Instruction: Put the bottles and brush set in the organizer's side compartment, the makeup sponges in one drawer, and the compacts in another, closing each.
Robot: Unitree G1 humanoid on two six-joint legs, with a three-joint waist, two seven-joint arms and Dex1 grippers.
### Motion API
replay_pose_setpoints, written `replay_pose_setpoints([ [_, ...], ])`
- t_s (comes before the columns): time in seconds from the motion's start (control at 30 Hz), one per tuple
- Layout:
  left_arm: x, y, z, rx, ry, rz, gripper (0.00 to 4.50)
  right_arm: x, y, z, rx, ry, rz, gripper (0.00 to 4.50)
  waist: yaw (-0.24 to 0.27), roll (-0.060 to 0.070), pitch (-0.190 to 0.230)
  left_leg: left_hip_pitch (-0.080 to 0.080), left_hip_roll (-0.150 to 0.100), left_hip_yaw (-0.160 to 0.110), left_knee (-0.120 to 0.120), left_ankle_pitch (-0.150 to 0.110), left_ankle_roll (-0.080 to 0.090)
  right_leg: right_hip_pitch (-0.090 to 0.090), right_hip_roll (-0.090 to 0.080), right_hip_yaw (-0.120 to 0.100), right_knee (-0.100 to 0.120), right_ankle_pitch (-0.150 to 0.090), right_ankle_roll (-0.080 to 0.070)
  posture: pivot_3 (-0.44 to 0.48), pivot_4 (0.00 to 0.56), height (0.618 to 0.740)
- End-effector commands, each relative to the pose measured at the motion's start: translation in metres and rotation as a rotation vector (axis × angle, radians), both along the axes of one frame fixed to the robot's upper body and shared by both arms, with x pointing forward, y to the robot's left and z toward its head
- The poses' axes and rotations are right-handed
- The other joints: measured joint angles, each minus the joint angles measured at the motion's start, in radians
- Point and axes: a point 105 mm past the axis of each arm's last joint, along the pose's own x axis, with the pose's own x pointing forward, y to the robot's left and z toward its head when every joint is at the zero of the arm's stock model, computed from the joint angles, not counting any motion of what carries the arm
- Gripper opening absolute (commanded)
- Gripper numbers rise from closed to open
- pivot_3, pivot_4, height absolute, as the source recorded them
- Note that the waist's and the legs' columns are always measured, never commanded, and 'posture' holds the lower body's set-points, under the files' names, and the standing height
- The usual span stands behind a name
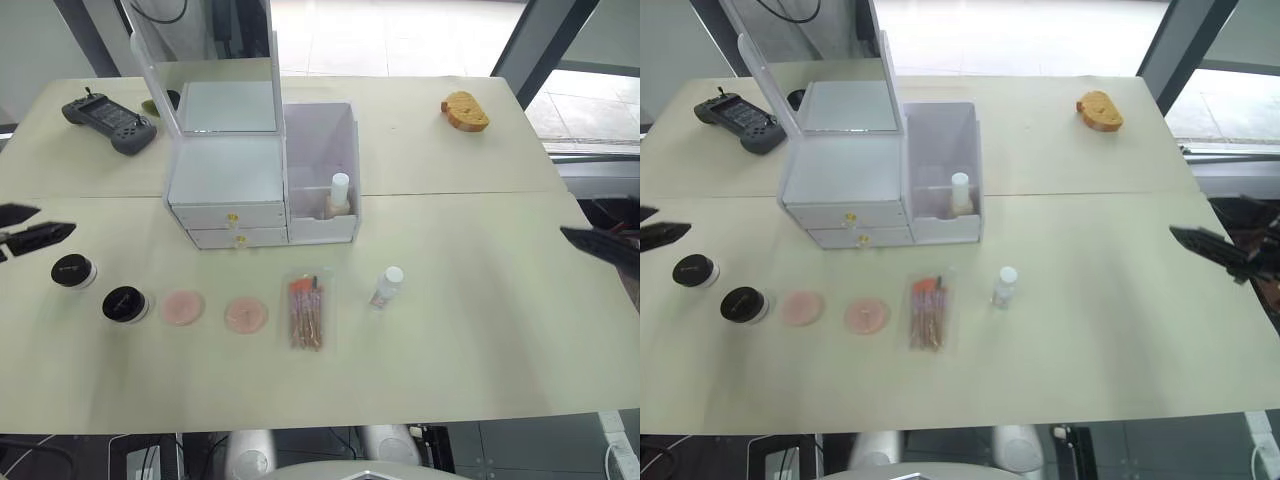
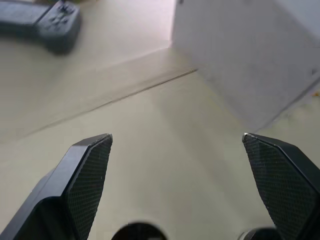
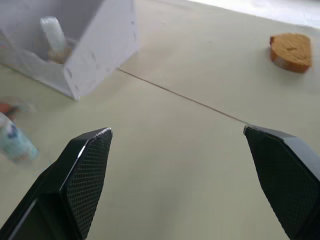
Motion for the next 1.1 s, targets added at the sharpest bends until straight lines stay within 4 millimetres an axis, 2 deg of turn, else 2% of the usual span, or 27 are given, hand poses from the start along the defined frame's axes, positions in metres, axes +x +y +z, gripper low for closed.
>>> replay_pose_setpoints([
  [0.03,-0.003,0.012,0.020,0.064,-0.095,0.019,4.50,0.001,-0.022,0.003,-0.102,-0.051,-0.041,4.48,0.004,0.000,0.000,0.000,0.000,0.000,0.001,0.000,-0.001,0.000,0.000,0.000,0.000,0.000,0.000,0.000,0.150,0.705],
  [0.2,0.008,-0.006,0.037,0.044,-0.146,-0.079,4.50,0.006,-0.025,0.013,-0.090,-0.092,-0.025,4.48,0.016,0.000,0.000,0.000,0.000,0.000,0.000,0.002,-0.004,0.000,0.000,0.000,0.002,0.000,0.000,0.000,0.150,0.705],
  [0.27,0.012,-0.025,0.029,0.074,-0.102,-0.193,4.50,0.007,-0.014,0.022,-0.073,-0.106,0.019,4.48,0.016,0.000,0.000,0.001,0.000,0.001,0.000,0.002,-0.004,0.000,0.000,0.000,0.003,0.000,0.001,0.000,0.150,0.705],
  [0.33,0.015,-0.054,0.026,0.049,-0.081,-0.349,4.50,0.007,0.004,0.030,-0.057,-0.110,0.084,4.48,0.017,0.001,0.000,0.001,0.000,0.001,-0.001,0.002,-0.004,0.000,0.000,0.000,0.003,0.001,0.003,0.000,0.150,0.705],
  [0.4,0.018,-0.095,0.045,-0.019,-0.124,-0.502,4.50,0.003,0.039,0.036,-0.140,-0.095,0.206,4.48,0.018,0.001,0.000,0.001,0.000,0.001,-0.001,0.003,-0.005,0.000,0.000,0.000,0.004,0.003,0.005,0.000,0.150,0.705],
  [0.5,0.010,-0.142,0.052,-0.023,-0.098,-0.686,4.50,-0.005,0.083,0.054,-0.169,-0.107,0.342,4.48,0.018,0.000,0.000,-0.001,0.000,0.000,0.000,0.003,-0.006,0.000,0.000,0.000,0.005,0.003,0.006,0.000,0.150,0.705],
  [0.57,0.004,-0.172,0.056,-0.045,-0.079,-0.788,4.50,-0.017,0.112,0.059,-0.170,-0.075,0.442,4.48,0.016,0.000,0.000,-0.001,0.000,0.000,0.000,0.003,-0.006,0.000,0.000,0.000,0.004,0.004,0.007,0.000,0.150,0.705],
  [0.67,-0.006,-0.210,0.053,-0.059,-0.040,-0.907,4.50,-0.033,0.143,0.047,-0.207,-0.015,0.540,4.48,0.018,0.000,0.000,0.001,0.000,0.000,-0.001,0.003,-0.005,0.001,0.000,0.000,0.004,0.003,0.006,0.000,0.150,0.705],
  [0.73,-0.010,-0.230,0.050,-0.067,-0.020,-0.956,4.50,-0.040,0.155,0.040,-0.217,0.007,0.572,4.48,0.019,0.000,0.000,0.001,0.000,0.000,0.001,0.003,-0.005,0.001,0.000,0.000,0.004,0.003,0.007,0.000,0.150,0.705],
  [0.87,-0.027,-0.273,0.035,-0.093,0.029,-1.087,4.50,-0.030,0.173,0.021,-0.186,0.003,0.512,4.48,0.020,-0.001,0.000,-0.001,0.000,0.000,0.004,0.003,-0.005,0.001,0.000,0.000,0.003,0.003,0.006,0.000,0.150,0.705],
  [0.97,-0.022,-0.290,0.036,-0.174,-0.039,-1.074,4.50,-0.022,0.180,0.006,-0.175,0.010,0.467,4.48,0.020,-0.002,0.000,-0.001,0.000,-0.001,0.005,0.003,-0.005,0.002,0.000,0.000,0.004,0.003,0.006,0.000,0.150,0.705],
  [1.1,-0.028,-0.302,0.032,-0.211,-0.015,-1.088,4.50,-0.010,0.184,-0.007,-0.089,0.039,0.397,4.48,0.015,-0.002,0.000,-0.001,0.000,-0.001,0.005,0.002,-0.003,0.001,0.000,0.000,0.004,0.004,0.006,0.000,0.150,0.705],
])
